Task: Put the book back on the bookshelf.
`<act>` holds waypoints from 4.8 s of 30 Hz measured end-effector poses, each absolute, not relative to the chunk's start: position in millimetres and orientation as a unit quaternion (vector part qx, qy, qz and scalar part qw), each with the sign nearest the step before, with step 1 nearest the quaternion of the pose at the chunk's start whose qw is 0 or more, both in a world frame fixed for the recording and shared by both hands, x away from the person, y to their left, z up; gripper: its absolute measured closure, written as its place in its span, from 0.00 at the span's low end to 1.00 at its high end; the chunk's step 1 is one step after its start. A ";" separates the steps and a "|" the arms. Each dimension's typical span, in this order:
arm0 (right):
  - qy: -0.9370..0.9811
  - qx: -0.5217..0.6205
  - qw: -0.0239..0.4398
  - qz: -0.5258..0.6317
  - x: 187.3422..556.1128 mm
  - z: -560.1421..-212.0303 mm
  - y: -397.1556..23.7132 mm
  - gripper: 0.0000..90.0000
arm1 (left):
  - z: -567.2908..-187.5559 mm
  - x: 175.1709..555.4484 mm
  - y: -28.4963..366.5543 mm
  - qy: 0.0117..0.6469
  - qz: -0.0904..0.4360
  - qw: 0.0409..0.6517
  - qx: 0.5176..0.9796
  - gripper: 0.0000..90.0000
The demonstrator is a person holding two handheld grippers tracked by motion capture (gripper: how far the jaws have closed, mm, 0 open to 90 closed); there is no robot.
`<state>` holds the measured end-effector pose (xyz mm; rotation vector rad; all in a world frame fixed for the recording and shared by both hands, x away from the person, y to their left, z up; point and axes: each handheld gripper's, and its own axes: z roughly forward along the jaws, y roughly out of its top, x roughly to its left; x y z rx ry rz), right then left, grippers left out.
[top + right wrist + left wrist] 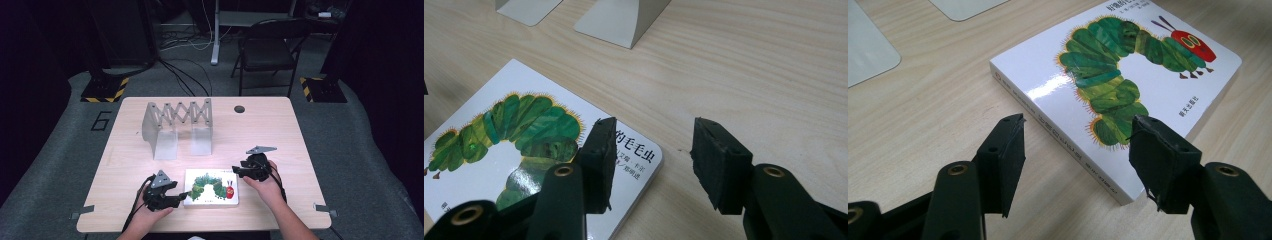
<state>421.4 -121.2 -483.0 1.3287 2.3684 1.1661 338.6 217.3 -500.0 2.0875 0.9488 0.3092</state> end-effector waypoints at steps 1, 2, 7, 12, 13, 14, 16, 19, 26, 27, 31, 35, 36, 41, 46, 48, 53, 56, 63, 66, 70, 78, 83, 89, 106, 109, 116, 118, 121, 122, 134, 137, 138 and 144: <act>0.799 0.445 0.090 0.395 422.0 -483.8 -121.6 0.59 | -500.1 338.5 217.5 0.374 0.119 0.399 0.829 0.43; 0.800 0.444 0.090 0.394 422.3 -484.5 -121.8 0.59 | -500.7 338.5 217.4 0.374 0.120 0.401 0.828 0.43; 0.799 0.446 0.086 0.394 423.1 -485.7 -121.0 0.58 | -502.1 334.9 215.1 0.371 0.121 0.400 0.829 0.42; 0.803 0.443 0.081 0.389 422.8 -488.0 -117.3 0.58 | -505.2 333.2 210.1 0.365 0.114 0.391 0.837 0.40; 0.804 0.443 0.079 0.388 422.6 -488.2 -116.3 0.58 | -506.2 333.3 209.1 0.361 0.117 0.390 0.839 0.40; 0.805 0.440 0.080 0.389 422.7 -488.9 -115.5 0.58 | -506.9 332.3 207.5 0.363 0.111 0.387 0.840 0.40; 0.808 0.438 0.080 0.386 422.9 -489.8 -114.4 0.58 | -508.5 331.6 205.2 0.358 0.113 0.385 0.843 0.40; 0.807 0.440 0.076 0.386 421.7 -490.0 -112.7 0.58 | -509.8 330.2 201.8 0.356 0.111 0.383 0.845 0.40; 0.809 0.438 0.075 0.386 422.4 -490.7 -112.6 0.57 | -511.9 329.2 198.5 0.349 0.103 0.380 0.851 0.40; 0.806 0.445 0.071 0.383 422.0 -490.0 -112.5 0.57 | -511.9 329.2 198.5 0.349 0.103 0.380 0.851 0.40; 0.804 0.446 0.074 0.387 424.2 -491.1 -114.5 0.57 | -514.2 328.3 195.1 0.347 0.100 0.377 0.853 0.40; 0.806 0.444 0.073 0.385 426.4 -492.6 -116.0 0.57 | -515.5 327.9 193.1 0.344 0.104 0.375 0.855 0.39; 0.805 0.445 0.073 0.385 427.4 -493.5 -116.0 0.57 | -515.4 328.1 193.2 0.342 0.103 0.375 0.856 0.39; 0.805 0.451 0.063 0.380 430.9 -497.4 -115.1 0.57 | -515.8 328.0 192.4 0.342 0.107 0.372 0.856 0.37; 0.808 0.453 0.054 0.373 432.3 -498.5 -113.9 0.56 | -516.7 328.0 190.2 0.348 0.111 0.374 0.852 0.36; 0.808 0.452 0.054 0.374 433.7 -499.5 -115.0 0.56 | -516.8 327.9 188.9 0.349 0.109 0.375 0.852 0.36; 0.804 0.461 0.044 0.373 436.2 -501.2 -116.7 0.56 | -518.2 327.1 185.2 0.355 0.114 0.378 0.847 0.35; 0.804 0.462 0.045 0.371 436.7 -502.1 -116.1 0.56 | -518.2 328.1 184.8 0.355 0.110 0.379 0.847 0.35; 0.807 0.462 0.042 0.366 437.8 -502.9 -114.6 0.55 | -520.7 328.1 182.9 0.350 0.114 0.377 0.850 0.33; 0.807 0.459 0.042 0.368 438.1 -503.6 -113.3 0.55 | -522.2 328.1 182.7 0.348 0.118 0.375 0.851 0.32; 0.810 0.457 0.042 0.364 438.4 -504.5 -113.2 0.55 | -522.9 328.1 182.8 0.350 0.115 0.376 0.850 0.31; 0.807 0.466 0.032 0.362 439.7 -506.0 -112.7 0.55 | -525.0 326.3 179.3 0.337 0.138 0.371 0.854 0.29; 0.808 0.463 0.036 0.362 439.9 -507.1 -111.3 0.55 | -525.5 325.1 177.9 0.336 0.140 0.369 0.855 0.28; 0.802 0.474 0.032 0.362 440.4 -507.0 -111.0 0.55 | -526.4 324.4 176.4 0.337 0.144 0.371 0.853 0.27; 0.794 0.488 0.019 0.362 440.6 -505.2 -114.0 0.56 | -527.2 322.2 175.5 0.339 0.146 0.370 0.853 0.26; 0.788 0.501 0.008 0.358 439.8 -504.2 -114.0 0.56 | -527.2 322.2 175.4 0.339 0.147 0.370 0.853 0.26; 0.785 0.506 0.004 0.356 440.8 -506.3 -114.8 0.56 | -528.2 321.8 174.8 0.339 0.154 0.373 0.850 0.26; 0.785 0.508 0.002 0.354 440.7 -505.7 -114.4 0.56 | -528.4 321.6 174.7 0.340 0.154 0.373 0.849 0.26; 0.783 0.509 0.003 0.356 441.2 -506.0 -114.4 0.56 | -527.8 321.7 175.1 0.337 0.150 0.371 0.852 0.26; 0.781 0.516 -0.002 0.352 440.9 -505.0 -114.3 0.56 | -528.0 321.7 174.8 0.337 0.151 0.372 0.852 0.25; 0.773 0.521 -0.003 0.362 442.0 -502.7 -117.4 0.61 | -529.1 321.2 173.5 0.337 0.148 0.374 0.851 0.21; 0.771 0.521 -0.005 0.366 441.5 -500.8 -118.3 0.61 | -529.1 321.2 173.5 0.336 0.149 0.373 0.852 0.21; 0.772 0.518 -0.003 0.367 441.3 -500.6 -118.6 0.61 | -529.1 321.2 173.5 0.337 0.149 0.373 0.852 0.21; 0.778 0.513 0.006 0.363 439.2 -497.8 -116.0 0.60 | -530.0 321.0 172.8 0.339 0.152 0.376 0.849 0.20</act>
